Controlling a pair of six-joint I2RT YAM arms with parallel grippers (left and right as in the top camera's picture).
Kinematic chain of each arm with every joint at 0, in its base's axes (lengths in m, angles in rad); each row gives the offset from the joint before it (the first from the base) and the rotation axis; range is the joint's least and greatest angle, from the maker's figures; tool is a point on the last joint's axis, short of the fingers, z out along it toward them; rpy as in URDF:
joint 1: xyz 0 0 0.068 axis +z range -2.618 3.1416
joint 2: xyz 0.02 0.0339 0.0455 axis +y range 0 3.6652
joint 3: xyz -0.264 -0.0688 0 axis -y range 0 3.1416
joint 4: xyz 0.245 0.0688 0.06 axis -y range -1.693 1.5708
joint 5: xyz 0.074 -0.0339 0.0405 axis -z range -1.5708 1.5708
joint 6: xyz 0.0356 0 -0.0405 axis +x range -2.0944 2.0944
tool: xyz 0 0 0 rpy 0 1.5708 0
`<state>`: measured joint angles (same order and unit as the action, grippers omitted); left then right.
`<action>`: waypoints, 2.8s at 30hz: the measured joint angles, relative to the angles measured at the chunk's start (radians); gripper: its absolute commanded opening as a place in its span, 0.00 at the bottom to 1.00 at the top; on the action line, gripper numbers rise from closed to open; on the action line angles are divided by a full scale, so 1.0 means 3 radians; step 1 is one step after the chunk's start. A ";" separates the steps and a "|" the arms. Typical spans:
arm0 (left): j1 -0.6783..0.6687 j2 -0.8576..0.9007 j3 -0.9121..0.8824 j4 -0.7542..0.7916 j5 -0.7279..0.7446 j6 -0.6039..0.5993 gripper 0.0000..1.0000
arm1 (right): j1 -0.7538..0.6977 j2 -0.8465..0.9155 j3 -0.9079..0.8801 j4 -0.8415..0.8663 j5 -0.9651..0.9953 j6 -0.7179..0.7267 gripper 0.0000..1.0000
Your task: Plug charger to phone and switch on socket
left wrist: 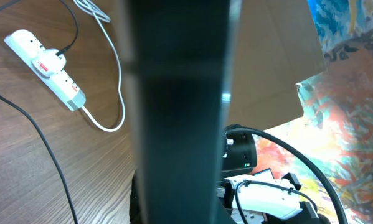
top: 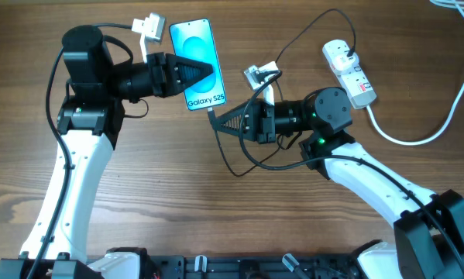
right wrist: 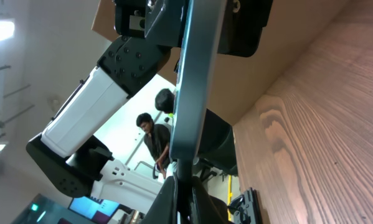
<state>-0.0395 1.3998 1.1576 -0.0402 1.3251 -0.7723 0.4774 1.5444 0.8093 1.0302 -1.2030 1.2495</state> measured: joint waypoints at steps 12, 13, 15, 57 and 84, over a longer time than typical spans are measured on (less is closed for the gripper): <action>0.0000 0.0000 0.0000 0.0000 -0.0015 0.0014 0.04 | 0.0004 -0.0001 0.0000 0.0085 0.0000 0.0078 0.04; 0.0000 0.0000 0.0000 0.0000 -0.0014 0.0014 0.04 | 0.0010 0.0000 0.0000 0.0085 0.0004 0.0085 0.04; 0.0000 0.0000 0.0000 -0.0001 -0.0013 0.0014 0.04 | 0.0029 0.0000 0.0000 0.0085 0.0027 0.0086 0.04; 0.0004 0.0000 0.0000 0.0013 -0.0062 -0.0066 0.04 | 0.0037 0.0000 0.0000 0.0048 0.0202 0.0225 0.04; -0.0013 0.0001 -0.0004 -0.0116 0.0092 -0.0065 0.04 | -0.0009 -0.0001 -0.0004 0.0085 0.0935 0.0149 0.97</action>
<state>-0.0433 1.4002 1.1564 -0.0750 1.3525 -0.7918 0.4747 1.5440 0.8082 1.0557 -0.9226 1.2942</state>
